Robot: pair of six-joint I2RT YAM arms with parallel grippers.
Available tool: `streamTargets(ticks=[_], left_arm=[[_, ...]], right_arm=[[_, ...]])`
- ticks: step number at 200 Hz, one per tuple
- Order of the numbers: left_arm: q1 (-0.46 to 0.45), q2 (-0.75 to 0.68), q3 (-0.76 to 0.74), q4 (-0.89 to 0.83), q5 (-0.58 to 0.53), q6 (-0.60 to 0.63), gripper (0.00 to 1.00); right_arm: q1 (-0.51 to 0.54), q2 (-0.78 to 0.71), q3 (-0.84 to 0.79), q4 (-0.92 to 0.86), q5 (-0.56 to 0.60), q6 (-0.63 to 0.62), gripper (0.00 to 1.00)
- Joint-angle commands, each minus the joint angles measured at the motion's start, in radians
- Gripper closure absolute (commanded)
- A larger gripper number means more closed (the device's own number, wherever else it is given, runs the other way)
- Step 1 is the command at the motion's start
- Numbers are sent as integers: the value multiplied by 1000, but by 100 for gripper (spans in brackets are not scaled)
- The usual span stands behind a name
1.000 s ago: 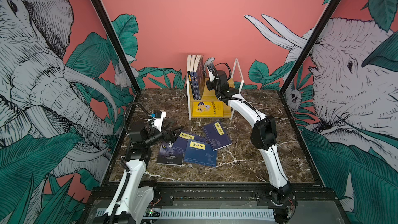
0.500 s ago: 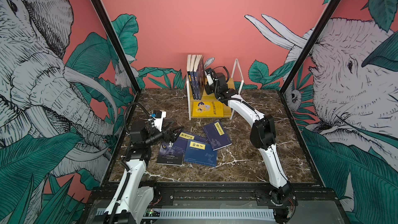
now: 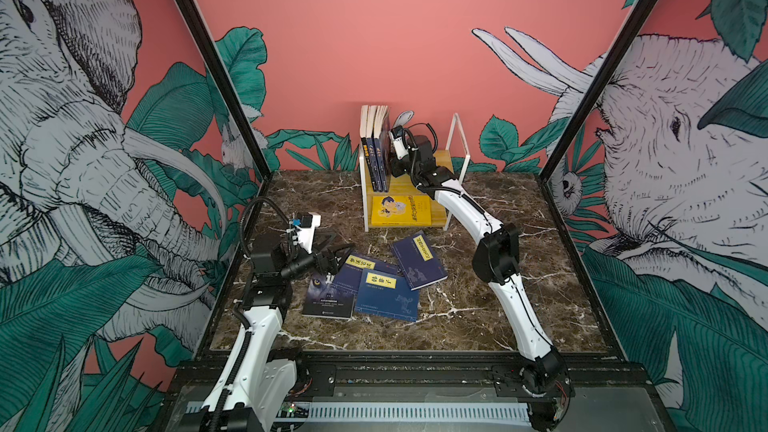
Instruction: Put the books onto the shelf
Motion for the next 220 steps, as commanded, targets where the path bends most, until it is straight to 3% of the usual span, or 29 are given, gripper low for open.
streamTargets(ticks=[1, 43, 112, 220], left_arm=[[2, -11, -7, 8, 9, 9, 0], [2, -12, -8, 11, 10, 8, 0], [3, -8, -7, 11, 4, 5, 0], [6, -14, -6, 13, 3, -4, 0]], right_arm=[[2, 16, 40, 11, -41, 7, 100], [3, 22, 68, 18, -65, 4, 100], [0, -82, -20, -3, 93, -42, 100], [52, -204, 56, -126, 148, -139, 100]])
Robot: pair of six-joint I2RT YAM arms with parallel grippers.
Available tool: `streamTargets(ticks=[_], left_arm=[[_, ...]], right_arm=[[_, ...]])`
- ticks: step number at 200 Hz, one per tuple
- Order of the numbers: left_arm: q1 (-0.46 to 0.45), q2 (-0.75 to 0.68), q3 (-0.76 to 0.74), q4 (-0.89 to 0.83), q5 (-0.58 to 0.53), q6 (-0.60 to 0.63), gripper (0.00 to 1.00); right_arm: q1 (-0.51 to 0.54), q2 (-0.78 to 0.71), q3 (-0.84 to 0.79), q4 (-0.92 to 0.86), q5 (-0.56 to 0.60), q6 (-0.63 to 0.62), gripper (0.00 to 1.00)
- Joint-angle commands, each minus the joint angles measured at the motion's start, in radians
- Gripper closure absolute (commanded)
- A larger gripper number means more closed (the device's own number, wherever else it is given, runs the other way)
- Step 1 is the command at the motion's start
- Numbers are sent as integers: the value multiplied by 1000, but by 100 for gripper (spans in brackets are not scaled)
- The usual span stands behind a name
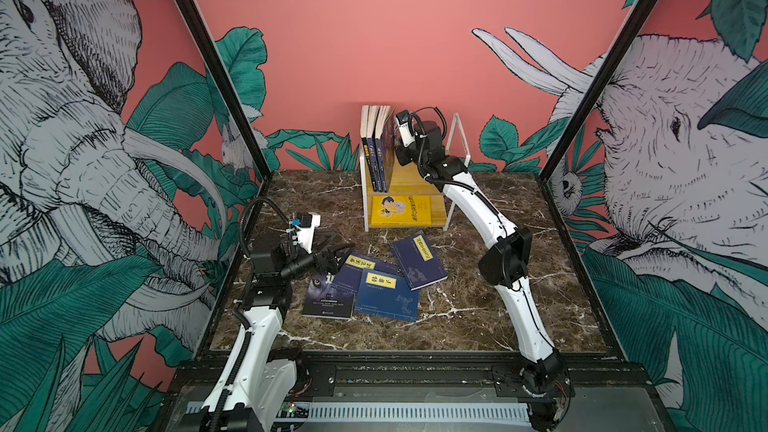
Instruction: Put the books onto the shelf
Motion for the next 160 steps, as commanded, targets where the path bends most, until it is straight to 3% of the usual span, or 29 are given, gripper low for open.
streamTargets(ticks=[1, 160], left_arm=[[4, -12, -6, 10, 3, 4, 0], [8, -16, -7, 8, 3, 5, 1]], right_arm=[[34, -68, 15, -10, 20, -40, 100], [149, -70, 97, 65, -30, -125, 100]])
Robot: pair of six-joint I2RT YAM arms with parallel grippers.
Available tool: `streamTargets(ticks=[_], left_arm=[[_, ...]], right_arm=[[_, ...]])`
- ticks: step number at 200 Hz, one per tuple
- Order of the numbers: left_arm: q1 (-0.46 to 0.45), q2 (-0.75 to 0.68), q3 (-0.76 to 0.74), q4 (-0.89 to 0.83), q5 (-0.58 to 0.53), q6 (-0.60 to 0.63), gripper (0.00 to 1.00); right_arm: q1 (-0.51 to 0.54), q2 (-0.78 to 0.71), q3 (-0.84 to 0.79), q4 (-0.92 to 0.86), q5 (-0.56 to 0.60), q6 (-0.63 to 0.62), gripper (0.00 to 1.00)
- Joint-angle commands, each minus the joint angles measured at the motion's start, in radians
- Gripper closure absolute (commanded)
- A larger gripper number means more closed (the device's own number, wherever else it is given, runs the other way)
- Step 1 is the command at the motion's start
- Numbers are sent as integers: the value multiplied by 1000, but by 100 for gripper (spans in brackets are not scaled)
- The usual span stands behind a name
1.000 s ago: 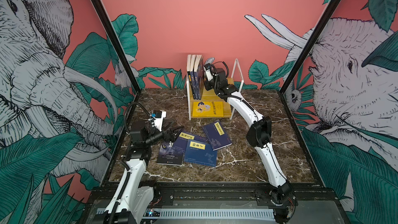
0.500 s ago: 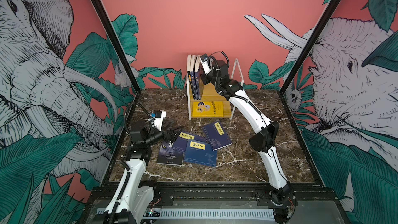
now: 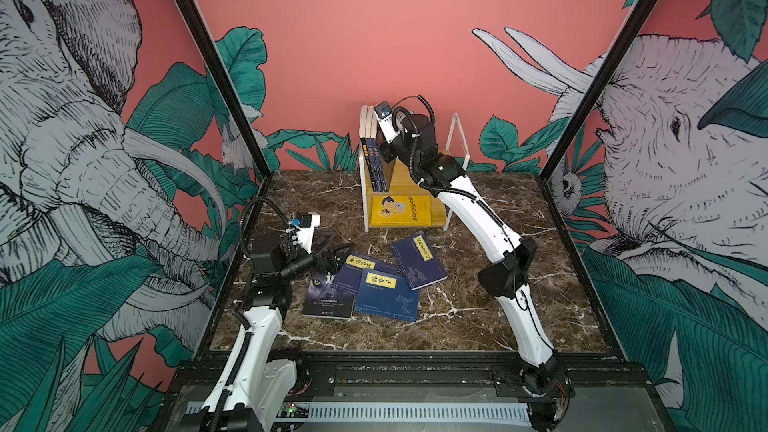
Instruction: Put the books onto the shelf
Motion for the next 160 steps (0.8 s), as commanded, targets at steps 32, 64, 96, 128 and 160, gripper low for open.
streamTargets(ticks=[32, 64, 96, 128, 160], left_arm=[[5, -18, -11, 16, 9, 3, 0], [6, -10, -10, 19, 7, 2, 0], [6, -9, -8, 16, 6, 1, 0], [6, -17, -11, 24, 12, -4, 0], [6, -11, -7, 15, 4, -1, 0]], right_arm=[[37, 11, 35, 70, -59, -15, 100], [45, 18, 36, 67, -72, -23, 100], [45, 5, 33, 49, -19, -41, 100], [44, -48, -16, 40, 14, -54, 100], [44, -115, -129, 68, 79, -73, 100]])
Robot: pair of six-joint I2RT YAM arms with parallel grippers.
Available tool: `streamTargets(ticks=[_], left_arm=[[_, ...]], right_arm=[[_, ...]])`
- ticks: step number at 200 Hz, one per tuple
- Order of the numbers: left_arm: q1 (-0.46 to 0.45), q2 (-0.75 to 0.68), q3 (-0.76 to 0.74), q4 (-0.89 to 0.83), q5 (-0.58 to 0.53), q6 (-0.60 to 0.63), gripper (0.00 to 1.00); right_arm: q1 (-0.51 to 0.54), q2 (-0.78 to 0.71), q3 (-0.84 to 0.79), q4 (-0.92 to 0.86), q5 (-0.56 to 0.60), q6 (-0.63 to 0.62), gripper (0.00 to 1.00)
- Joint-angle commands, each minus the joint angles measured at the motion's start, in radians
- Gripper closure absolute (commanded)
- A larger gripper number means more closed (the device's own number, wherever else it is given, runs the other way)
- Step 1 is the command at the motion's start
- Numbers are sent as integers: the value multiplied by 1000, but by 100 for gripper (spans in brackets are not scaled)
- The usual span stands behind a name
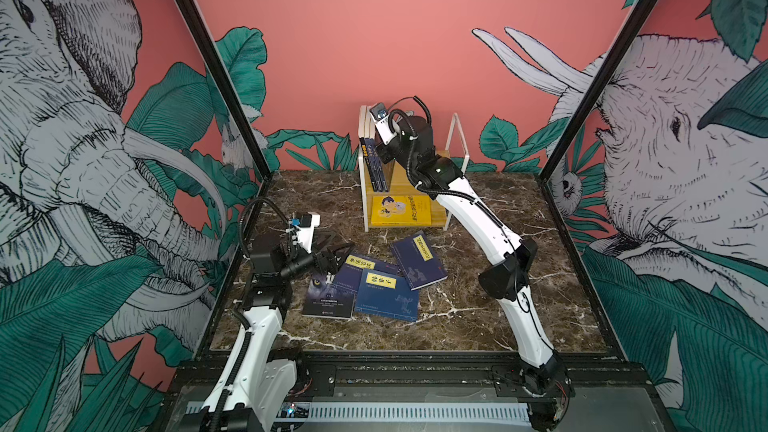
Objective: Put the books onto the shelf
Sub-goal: 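Lift the right gripper off the top of the upright books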
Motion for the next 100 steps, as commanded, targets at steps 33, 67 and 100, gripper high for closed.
streamTargets(ticks=[33, 67, 100], left_arm=[[5, -8, -6, 11, 2, -4, 0], [6, -7, -12, 24, 3, -15, 0], [8, 2, -5, 11, 2, -13, 0]], right_arm=[[20, -147, -169, 71, 90, -30, 100], [15, -221, -279, 103, 115, -48, 100], [9, -299, -387, 136, 139, -35, 100]])
